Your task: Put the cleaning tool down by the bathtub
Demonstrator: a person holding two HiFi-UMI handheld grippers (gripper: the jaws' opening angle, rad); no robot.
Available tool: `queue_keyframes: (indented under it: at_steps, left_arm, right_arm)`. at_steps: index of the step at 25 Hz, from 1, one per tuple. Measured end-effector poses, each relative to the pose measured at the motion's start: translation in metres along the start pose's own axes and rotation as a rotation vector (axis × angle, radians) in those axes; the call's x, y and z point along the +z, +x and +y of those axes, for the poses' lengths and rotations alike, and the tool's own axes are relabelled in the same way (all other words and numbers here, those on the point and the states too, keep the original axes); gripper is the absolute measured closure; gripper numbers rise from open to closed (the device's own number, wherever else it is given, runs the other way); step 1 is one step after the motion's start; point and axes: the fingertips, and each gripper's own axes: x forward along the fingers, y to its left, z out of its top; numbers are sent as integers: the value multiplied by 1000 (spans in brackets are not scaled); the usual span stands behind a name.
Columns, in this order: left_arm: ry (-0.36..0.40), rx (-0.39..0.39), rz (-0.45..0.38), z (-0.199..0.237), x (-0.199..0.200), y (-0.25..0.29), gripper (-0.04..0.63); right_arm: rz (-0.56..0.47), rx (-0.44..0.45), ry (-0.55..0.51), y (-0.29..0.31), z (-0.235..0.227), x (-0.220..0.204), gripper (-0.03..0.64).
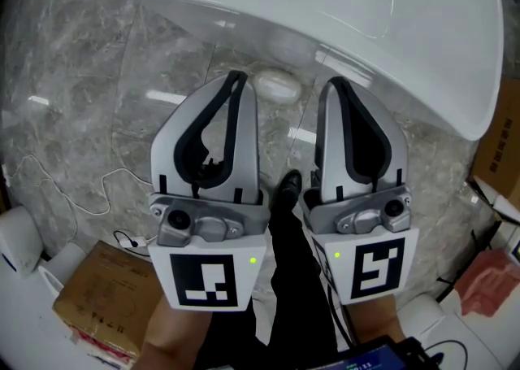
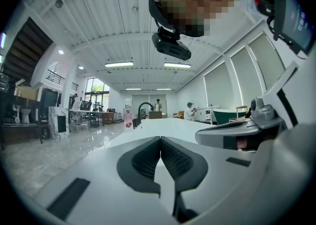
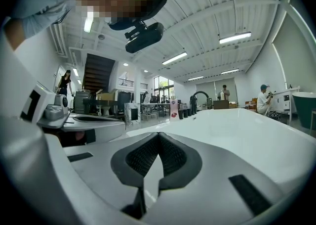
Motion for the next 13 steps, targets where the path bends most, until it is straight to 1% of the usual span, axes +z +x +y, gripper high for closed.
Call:
queue_keyframes:
  at_steps: [7, 13]
  left_arm:
    - [8, -9, 1, -1, -4, 3, 580]
    - [13, -6, -1, 5, -3, -2, 580]
  right_arm:
    - [0, -4, 9, 0, -3, -6, 604]
    - [-10, 5, 19, 2, 3, -4, 604]
